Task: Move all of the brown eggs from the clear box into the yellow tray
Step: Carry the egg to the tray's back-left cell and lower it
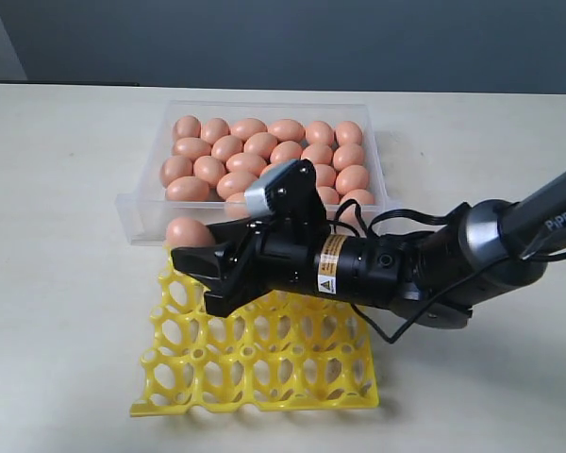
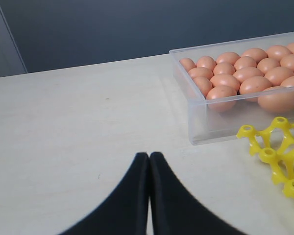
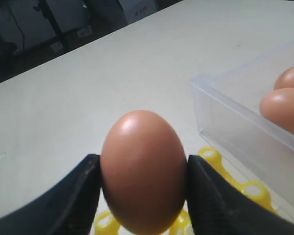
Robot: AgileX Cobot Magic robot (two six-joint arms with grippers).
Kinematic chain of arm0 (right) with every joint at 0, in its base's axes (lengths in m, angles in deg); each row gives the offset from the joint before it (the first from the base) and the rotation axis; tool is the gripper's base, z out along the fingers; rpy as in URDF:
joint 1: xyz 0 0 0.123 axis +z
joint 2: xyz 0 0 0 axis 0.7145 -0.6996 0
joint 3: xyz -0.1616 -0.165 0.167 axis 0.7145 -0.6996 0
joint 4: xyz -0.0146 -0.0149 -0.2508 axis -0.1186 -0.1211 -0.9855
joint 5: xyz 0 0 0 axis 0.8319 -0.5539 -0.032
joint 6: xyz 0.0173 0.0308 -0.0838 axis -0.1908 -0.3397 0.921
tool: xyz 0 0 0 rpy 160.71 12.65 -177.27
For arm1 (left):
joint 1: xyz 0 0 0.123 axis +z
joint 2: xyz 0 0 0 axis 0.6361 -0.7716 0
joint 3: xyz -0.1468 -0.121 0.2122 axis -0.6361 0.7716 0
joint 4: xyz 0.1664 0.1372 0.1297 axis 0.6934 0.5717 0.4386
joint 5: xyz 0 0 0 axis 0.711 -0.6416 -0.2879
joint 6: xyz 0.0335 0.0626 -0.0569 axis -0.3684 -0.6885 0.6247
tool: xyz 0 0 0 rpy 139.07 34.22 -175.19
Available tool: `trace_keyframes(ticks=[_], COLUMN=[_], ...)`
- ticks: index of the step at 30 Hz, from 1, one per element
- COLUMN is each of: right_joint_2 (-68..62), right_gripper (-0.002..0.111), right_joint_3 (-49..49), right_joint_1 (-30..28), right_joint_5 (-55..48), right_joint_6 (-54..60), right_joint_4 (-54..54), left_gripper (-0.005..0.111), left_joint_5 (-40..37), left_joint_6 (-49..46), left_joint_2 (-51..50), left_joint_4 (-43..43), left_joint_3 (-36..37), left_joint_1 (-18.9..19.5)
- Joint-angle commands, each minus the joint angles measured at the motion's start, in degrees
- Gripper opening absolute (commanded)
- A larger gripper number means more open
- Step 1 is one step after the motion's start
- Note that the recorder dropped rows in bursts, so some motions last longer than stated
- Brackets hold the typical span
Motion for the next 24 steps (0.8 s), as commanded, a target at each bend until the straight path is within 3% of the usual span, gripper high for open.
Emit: trace_keyframes(ticks=[1,7,24], right_joint_2=[-0.1,-0.1,-0.1], right_gripper=[0.001,0.02,0.02], right_joint_3=[0.3,1.3,6.4], right_joint_1=[0.0,0.0,0.2], right_joint_5=[-3.3,-5.2,-13.4], right_joint_6=[-0.3,-2.3,-7.9], right_joint_4=[2.0,2.2,-1.9], left_gripper=[0.0,0.0,0.0], left_joint_5=[0.6,0.6,0.6], left_joint_6=[0.0,0.0,0.0], left_joint_2=[0.3,0.3,0.3], left_joint_4=[0.0,0.0,0.0], left_joint_3=[0.2,0.2,0.2], left_joint_1=[0.2,0.2,0.2])
